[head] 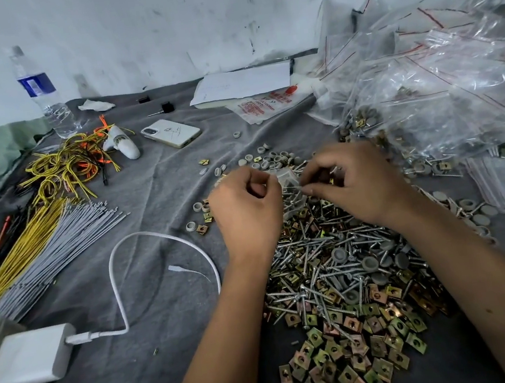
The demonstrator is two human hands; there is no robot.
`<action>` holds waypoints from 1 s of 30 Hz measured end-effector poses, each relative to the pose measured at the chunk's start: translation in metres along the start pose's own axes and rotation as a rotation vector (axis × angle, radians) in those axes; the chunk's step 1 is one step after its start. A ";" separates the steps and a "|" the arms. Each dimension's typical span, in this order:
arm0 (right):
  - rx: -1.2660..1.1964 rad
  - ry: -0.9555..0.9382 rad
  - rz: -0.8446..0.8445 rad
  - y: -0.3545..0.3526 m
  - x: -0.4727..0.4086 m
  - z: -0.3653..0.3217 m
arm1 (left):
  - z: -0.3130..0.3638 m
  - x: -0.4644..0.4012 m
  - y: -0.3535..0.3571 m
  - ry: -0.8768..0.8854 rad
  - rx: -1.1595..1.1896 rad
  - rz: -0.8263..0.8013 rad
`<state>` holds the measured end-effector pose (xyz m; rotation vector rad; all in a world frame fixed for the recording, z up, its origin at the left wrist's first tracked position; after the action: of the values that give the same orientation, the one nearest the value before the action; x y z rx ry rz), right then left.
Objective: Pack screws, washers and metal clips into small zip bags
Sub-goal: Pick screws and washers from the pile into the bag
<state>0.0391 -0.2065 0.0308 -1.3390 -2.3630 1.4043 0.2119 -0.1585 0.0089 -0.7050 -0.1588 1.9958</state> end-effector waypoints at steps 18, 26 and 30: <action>0.184 0.150 0.210 -0.012 0.005 0.013 | -0.003 0.001 -0.001 -0.033 0.029 0.005; 0.346 0.480 -0.157 0.003 0.006 0.041 | -0.007 0.002 -0.008 -0.081 0.089 0.092; 0.268 0.455 -0.134 0.004 0.006 0.037 | -0.007 0.003 -0.007 -0.093 0.074 0.074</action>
<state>0.0209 -0.2267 0.0041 -1.2406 -1.8627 1.1748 0.2202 -0.1536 0.0051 -0.5793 -0.1151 2.0955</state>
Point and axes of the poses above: each hand's wrist, its own x-axis away from the middle knuckle, its own y-axis out of the palm, z = x × y, the point moved 7 cm from there along -x, towards the middle knuckle, and after that the axes turned 11 degrees about -z, right-handed, at the moved point
